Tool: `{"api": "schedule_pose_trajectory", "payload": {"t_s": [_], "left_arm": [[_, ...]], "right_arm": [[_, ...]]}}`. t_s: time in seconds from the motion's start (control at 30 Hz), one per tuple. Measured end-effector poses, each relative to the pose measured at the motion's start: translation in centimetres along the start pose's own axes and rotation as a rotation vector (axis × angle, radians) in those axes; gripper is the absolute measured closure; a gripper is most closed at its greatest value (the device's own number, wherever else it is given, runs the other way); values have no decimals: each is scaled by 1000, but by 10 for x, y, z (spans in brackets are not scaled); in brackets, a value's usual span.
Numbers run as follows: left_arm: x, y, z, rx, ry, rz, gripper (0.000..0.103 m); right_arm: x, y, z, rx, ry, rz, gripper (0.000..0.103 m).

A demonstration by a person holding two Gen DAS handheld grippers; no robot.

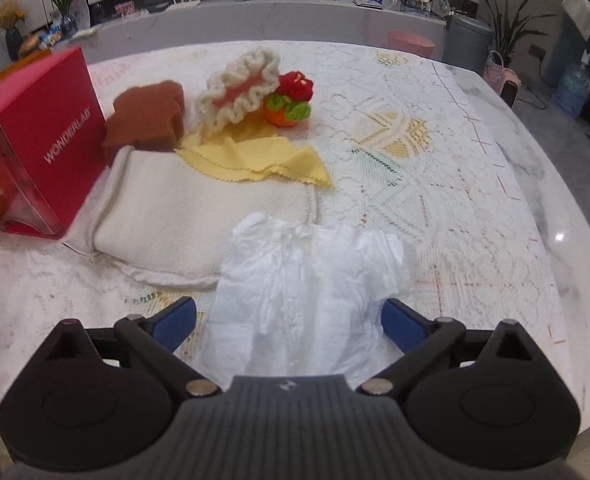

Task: Organize soft objects
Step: 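Grasp the cream folded towel with the left gripper while the right gripper lifts the white cloth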

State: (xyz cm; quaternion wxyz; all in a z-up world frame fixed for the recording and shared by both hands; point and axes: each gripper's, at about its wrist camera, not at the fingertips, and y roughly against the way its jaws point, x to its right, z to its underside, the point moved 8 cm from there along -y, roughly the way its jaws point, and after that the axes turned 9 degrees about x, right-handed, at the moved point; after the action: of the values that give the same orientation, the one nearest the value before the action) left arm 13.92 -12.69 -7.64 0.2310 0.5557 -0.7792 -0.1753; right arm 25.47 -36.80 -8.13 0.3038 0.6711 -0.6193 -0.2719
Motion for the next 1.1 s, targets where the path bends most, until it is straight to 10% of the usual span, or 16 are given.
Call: {"api": "schedule_pose_trajectory", "payload": {"t_s": [0.1,0.23,0.37,0.73,1.1], "left_arm": [[-2,1,2,1,8,1,19],[4,0,-3,-3,-1,3,19],[25,-13,-9,-32,-36,16,19],[78,-80,1,-27,-160,102,17],[78,-133,-10,35,-153,29,15]], "right_arm": [[-4,-2,3,10,39,25,11],[5,5,-1,52,66,67,57],[21,6,-4,52,49,51,75],[63,35,-37,154,-85,98,77],[89,44,-56,242,-127,131,77]]}}
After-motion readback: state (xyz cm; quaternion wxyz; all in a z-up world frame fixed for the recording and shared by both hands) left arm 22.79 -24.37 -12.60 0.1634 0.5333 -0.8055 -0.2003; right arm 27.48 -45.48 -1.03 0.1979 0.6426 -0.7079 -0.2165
